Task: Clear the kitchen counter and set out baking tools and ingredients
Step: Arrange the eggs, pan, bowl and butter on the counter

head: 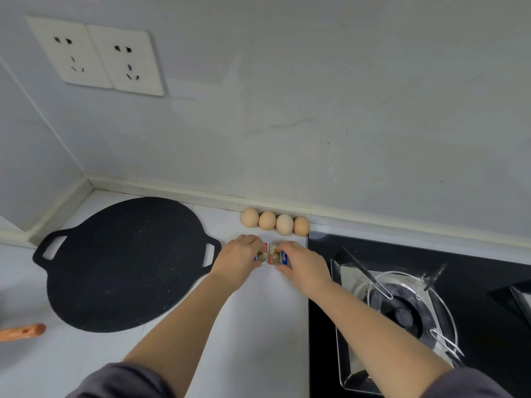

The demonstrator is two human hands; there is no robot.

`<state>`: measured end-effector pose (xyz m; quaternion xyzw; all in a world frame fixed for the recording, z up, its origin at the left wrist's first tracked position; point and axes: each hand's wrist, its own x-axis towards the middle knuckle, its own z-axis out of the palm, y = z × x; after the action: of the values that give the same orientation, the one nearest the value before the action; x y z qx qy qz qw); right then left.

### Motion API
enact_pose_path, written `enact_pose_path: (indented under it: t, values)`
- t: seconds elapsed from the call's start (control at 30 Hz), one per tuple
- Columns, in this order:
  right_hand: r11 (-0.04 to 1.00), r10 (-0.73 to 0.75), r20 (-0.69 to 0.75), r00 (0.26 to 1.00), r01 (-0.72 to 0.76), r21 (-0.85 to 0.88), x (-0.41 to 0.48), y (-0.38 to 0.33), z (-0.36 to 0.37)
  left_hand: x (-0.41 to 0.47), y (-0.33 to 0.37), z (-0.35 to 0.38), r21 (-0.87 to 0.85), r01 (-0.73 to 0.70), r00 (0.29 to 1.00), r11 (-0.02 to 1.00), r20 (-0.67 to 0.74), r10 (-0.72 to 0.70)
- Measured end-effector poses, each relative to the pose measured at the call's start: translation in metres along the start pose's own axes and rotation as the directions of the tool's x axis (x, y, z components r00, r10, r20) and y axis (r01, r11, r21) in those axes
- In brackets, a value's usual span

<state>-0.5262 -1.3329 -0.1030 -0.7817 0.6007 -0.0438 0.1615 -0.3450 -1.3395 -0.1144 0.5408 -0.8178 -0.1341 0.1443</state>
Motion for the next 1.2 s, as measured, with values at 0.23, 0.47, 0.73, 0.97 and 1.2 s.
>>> enact_pose_path:
  t: [0.23, 0.47, 0.73, 0.97, 1.2]
  values:
    - [0.999, -0.02, -0.007, 1.0, 0.02, -0.026, 0.003, 0.004, 0.001, 0.003, 0.005, -0.003, 0.027, 0.007, 1.0, 1.0, 0.004, -0.007]
    - [0.999, -0.014, -0.016, 1.0, 0.013, -0.041, 0.001, 0.003, 0.0, -0.001, 0.004, -0.002, 0.02, 0.019, 1.0, 1.0, 0.014, -0.02]
    - [0.998, 0.02, -0.005, 1.0, -0.02, -0.059, -0.005, 0.005, -0.004, 0.002, 0.004, -0.003, 0.062, 0.012, 0.999, 0.998, 0.041, -0.015]
    - [0.998, 0.008, 0.019, 1.0, -0.007, -0.058, -0.014, 0.005, -0.011, -0.001, 0.004, -0.004, 0.06, 0.045, 0.997, 0.997, 0.052, -0.048]
    - [1.0, -0.023, 0.018, 1.0, 0.024, -0.016, -0.054, -0.015, -0.014, -0.058, 0.012, -0.029, -0.104, 0.086, 0.989, 0.991, -0.111, -0.098]
